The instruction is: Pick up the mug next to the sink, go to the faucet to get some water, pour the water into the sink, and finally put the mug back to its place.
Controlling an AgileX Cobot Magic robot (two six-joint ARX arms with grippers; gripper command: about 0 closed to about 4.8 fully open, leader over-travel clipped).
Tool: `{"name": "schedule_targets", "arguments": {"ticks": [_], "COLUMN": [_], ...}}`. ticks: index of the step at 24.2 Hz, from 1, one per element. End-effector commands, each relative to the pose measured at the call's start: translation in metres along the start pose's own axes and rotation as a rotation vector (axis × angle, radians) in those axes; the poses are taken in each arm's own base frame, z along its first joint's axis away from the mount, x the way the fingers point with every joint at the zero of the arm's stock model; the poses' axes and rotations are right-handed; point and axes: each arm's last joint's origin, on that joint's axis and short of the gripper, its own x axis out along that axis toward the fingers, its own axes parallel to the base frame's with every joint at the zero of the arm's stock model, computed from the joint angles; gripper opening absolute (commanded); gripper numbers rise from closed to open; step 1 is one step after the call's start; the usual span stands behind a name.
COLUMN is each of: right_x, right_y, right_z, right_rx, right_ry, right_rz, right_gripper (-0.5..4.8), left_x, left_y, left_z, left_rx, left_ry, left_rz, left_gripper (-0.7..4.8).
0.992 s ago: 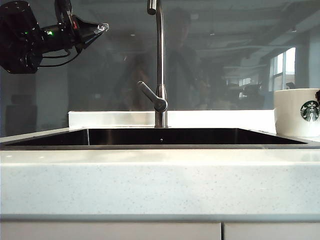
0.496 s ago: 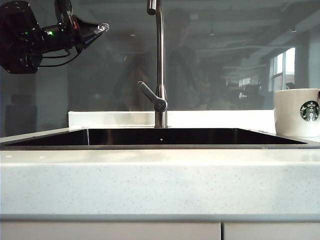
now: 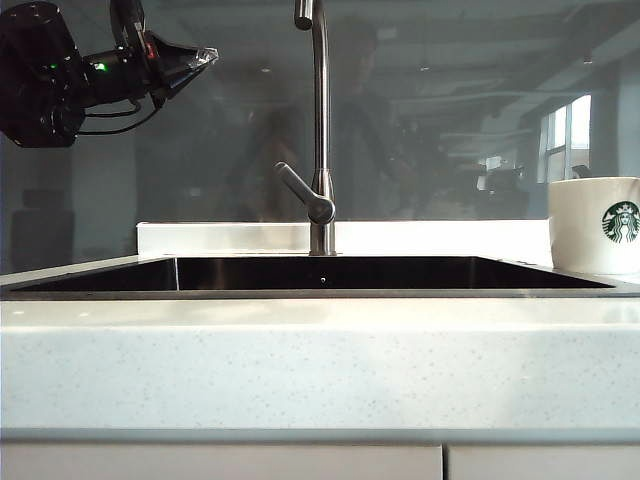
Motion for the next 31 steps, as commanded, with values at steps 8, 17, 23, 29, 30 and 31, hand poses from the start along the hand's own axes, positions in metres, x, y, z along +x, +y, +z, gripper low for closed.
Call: {"name": "schedule_targets", "arguments": {"ticks": [8, 17, 23, 29, 30, 31], "right_x": [-0.034, -0.114, -0.172, -0.222, -0.229, -0.238], "right_y": [0.007, 0.027, 0.038, 0.047, 0.049, 0.051], "right_z": [0.019, 0.041, 0.055, 0.059, 0.058, 0.057], "right_rx": [0.002, 0.024, 0.019, -0.043, -0.052, -0.064], "right_ry": [0.000, -0.035, -0.236, -0.440, -0.470, -0.507], "right_rz": [0.035, 0.186, 0.178, 0.174, 0.173, 0.172], "right_gripper": [1.81, -0.09, -0.09, -0.09, -0.09, -0.09], "left_x": [0.002, 0.001, 0.001, 0.001, 0.001, 0.001], "left_y": [0.002, 0.003, 0.003, 0.003, 0.003, 0.003], "left_z": [0.002, 0.001, 0.001, 0.001, 0.001, 0.001], "left_rx": [-0.057, -0.063, -0.063, -0.062, -0.062, -0.064], "left_ry": [0.016, 0.018, 0.018, 0.018, 0.018, 0.018], "left_rz": [0.018, 0.019, 0.019, 0.019, 0.019, 0.020], "left_gripper": [-0.04, -0.04, -0.04, -0.04, -0.04, -0.04]}}
